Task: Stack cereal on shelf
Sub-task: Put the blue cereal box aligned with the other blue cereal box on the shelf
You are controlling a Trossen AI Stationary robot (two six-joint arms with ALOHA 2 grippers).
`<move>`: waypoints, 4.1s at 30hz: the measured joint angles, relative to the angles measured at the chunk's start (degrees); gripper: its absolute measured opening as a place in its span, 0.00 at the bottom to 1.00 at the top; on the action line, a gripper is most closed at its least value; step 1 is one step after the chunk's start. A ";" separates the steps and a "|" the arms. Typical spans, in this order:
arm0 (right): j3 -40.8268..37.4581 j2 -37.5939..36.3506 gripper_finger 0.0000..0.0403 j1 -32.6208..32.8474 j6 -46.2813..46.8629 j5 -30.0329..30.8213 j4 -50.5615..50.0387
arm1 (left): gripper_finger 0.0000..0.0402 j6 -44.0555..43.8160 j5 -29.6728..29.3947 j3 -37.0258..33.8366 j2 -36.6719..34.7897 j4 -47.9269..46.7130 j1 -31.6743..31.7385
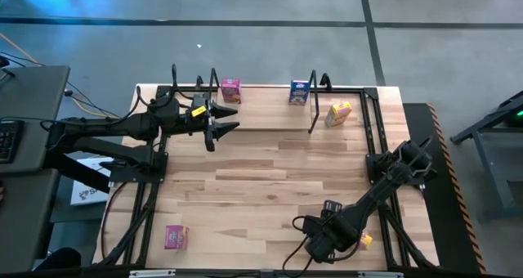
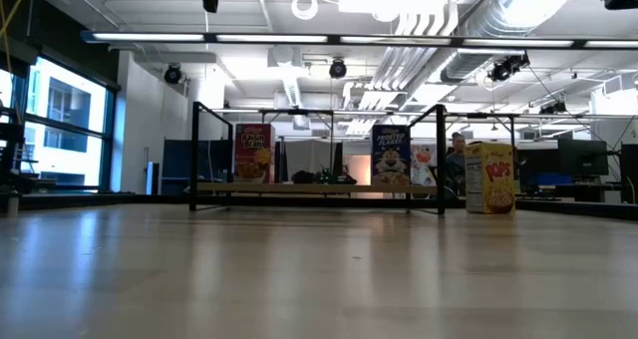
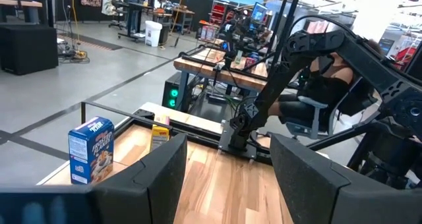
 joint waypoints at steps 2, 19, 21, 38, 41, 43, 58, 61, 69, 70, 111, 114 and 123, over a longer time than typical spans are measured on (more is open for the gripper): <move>0.00 0.00 0.59 -0.01 -0.82 -0.07 0.00 | 0.52 0.00 0.00 0.00 0.01 0.00 0.01; 4.85 0.00 0.30 -0.37 -10.42 -0.67 -2.80 | 0.52 0.00 0.00 0.00 -0.01 0.00 0.01; 6.82 0.00 0.30 -0.94 -12.82 -0.80 -5.12 | 0.52 0.00 0.00 0.00 0.01 -0.02 -0.01; 36.74 -0.10 0.29 -29.94 -50.61 23.66 -25.45 | 0.52 -0.11 0.01 0.00 0.00 0.00 0.00; 36.72 0.02 0.29 -38.08 -56.70 23.23 -25.54 | 0.52 -0.11 0.00 0.00 0.01 -0.01 0.00; 36.72 0.00 0.29 -43.69 -60.08 22.18 -25.35 | 0.52 -0.10 0.01 0.00 0.01 -0.01 0.01; 36.68 4.27 0.29 -68.30 -74.40 7.88 -25.51 | 0.52 -0.04 -0.09 0.00 0.17 -0.07 -0.01; 36.68 6.51 0.29 -67.94 -78.61 7.76 -25.49 | 0.52 -0.02 -0.20 0.00 0.17 -0.06 0.00; 36.65 10.08 0.29 -69.21 -86.53 8.21 -25.52 | 0.52 -0.05 -1.64 0.00 0.17 -0.07 -0.01; 36.65 10.44 0.29 -69.66 -86.46 7.76 -25.52 | 0.52 -0.07 -1.75 0.00 0.17 -0.07 -0.01; 29.31 12.02 0.29 -71.64 -82.49 5.15 -18.96 | 0.52 -0.02 -1.71 0.00 0.17 0.04 0.01; 29.31 11.99 0.29 -72.31 -83.02 6.45 -18.41 | 0.52 -0.02 -1.86 0.00 0.17 0.04 0.01; 29.31 11.98 0.29 -72.40 -85.18 7.46 -18.49 | 0.52 0.00 -2.05 0.00 0.17 0.04 0.01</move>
